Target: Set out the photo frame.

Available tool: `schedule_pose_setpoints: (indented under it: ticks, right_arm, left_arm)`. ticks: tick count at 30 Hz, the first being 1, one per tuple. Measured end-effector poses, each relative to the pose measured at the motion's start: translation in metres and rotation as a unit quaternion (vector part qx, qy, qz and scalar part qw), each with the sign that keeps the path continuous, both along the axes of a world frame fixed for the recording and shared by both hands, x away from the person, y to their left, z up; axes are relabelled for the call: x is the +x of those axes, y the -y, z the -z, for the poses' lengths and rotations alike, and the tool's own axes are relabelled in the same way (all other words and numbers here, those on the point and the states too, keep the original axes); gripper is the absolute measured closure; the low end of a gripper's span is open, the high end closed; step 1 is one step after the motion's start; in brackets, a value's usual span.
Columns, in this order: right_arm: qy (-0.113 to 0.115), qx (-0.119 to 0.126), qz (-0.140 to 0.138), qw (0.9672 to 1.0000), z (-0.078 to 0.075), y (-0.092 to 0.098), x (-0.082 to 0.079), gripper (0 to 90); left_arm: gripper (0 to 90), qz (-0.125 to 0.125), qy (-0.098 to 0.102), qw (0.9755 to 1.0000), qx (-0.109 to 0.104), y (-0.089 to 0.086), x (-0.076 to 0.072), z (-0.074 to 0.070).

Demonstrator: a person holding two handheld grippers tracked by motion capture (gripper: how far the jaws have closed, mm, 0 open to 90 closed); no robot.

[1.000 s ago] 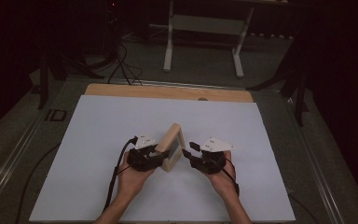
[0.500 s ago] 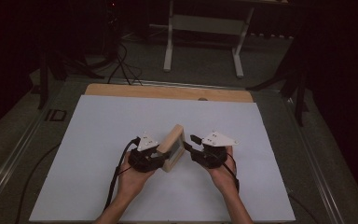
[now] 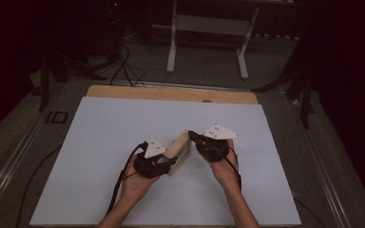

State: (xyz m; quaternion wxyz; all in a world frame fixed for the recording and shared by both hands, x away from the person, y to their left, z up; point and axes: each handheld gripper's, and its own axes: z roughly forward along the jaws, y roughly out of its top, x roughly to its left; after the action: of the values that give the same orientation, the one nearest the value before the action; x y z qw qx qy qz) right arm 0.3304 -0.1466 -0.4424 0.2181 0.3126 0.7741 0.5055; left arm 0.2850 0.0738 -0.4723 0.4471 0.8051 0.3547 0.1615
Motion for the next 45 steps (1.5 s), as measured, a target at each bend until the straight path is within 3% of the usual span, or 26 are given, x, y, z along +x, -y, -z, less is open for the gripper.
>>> schedule_pose_setpoints:
  ticks: [6,9,23,35,45]
  right_arm:
    - [0.000,-0.005,0.003,1.0000,-0.003,-0.009,0.007,89.7]
    - [0.007,-0.021,0.006,0.9997,-0.006,-0.018,0.014,89.7]
    - [-0.024,-0.051,0.019,0.9982,0.002,-0.028,0.037,89.8]
    - [-0.030,-0.070,0.020,0.9969,0.004,-0.028,0.035,89.8]
    - [-0.035,-0.069,0.022,0.9968,0.001,-0.025,0.032,89.8]
  left_arm:
    - [59.3,0.004,0.004,1.0000,0.003,0.002,-0.001,0.000]
    - [59.5,0.007,0.006,0.9999,0.005,0.003,-0.002,0.000]
    - [59.7,0.014,0.009,0.9998,0.012,0.005,-0.003,0.001]
    - [59.7,0.012,0.011,0.9997,0.016,0.003,-0.003,0.001]
    - [58.3,-0.008,0.011,0.9998,0.015,-0.003,0.000,0.001]
